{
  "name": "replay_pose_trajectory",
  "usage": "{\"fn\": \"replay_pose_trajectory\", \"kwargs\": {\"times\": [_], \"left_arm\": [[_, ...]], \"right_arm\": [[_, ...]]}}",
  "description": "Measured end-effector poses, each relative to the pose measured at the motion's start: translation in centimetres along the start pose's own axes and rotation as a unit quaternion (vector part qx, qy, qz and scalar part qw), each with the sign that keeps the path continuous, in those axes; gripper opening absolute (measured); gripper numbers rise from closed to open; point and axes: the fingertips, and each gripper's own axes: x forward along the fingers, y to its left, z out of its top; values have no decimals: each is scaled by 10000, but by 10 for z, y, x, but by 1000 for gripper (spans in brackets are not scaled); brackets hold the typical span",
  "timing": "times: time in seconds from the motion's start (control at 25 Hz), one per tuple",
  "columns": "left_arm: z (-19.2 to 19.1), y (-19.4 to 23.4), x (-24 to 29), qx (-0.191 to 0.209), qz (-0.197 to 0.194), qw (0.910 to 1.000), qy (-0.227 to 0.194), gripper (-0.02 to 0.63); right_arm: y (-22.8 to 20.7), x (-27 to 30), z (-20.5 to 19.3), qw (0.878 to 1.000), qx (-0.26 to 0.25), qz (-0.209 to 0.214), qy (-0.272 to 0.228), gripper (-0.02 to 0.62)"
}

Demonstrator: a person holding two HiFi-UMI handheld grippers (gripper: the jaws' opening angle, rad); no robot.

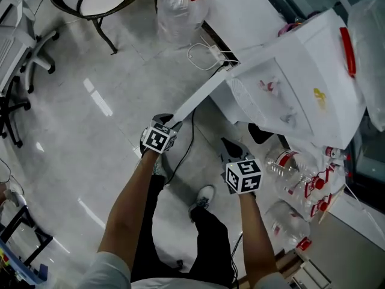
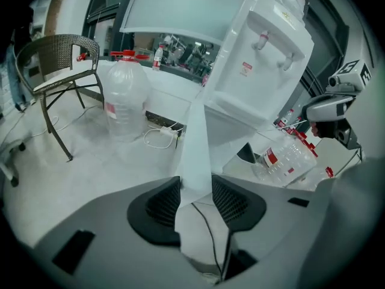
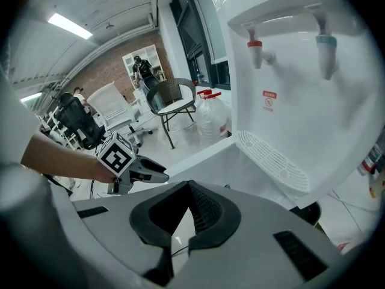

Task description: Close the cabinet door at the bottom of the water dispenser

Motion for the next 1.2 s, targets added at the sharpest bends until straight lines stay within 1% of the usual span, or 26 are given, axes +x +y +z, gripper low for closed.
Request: {"fn": "replay_pose_trajectory", "kwargs": {"times": [0.12, 0.28, 0.48, 0.64, 0.88, 1.04, 1.16, 1.2], "left_arm": [[-6, -28, 8, -105, 65, 9999, -4, 181], [-12, -64, 20, -238, 216, 9995, -63, 184], [-9, -106, 35, -369, 278, 9987, -223, 187], [-8, -131, 51, -471, 380, 9976, -346, 190], [3, -172, 81, -474, 187, 9985, -194, 209], [24, -194, 97, -677, 60, 9977, -52, 229], [33, -210, 116, -704, 16, 9975, -84, 228], [34, -215, 123, -647, 15, 9979, -54, 213]], "right_arm": [[-10, -15, -17, 10000, -27, 24, 11, 25], [-32, -37, -41, 10000, -33, -43, 8, 25], [-61, -59, -59, 9994, 172, -178, -236, 25], [-78, -74, -75, 9990, 212, -213, -336, 25], [-107, -95, -92, 9975, 376, -336, -491, 25], [-123, -112, -98, 9959, 382, -501, -653, 25], [-134, -127, -109, 9952, 346, -594, -690, 25], [-139, -131, -114, 9948, 382, -636, -703, 25]]}}
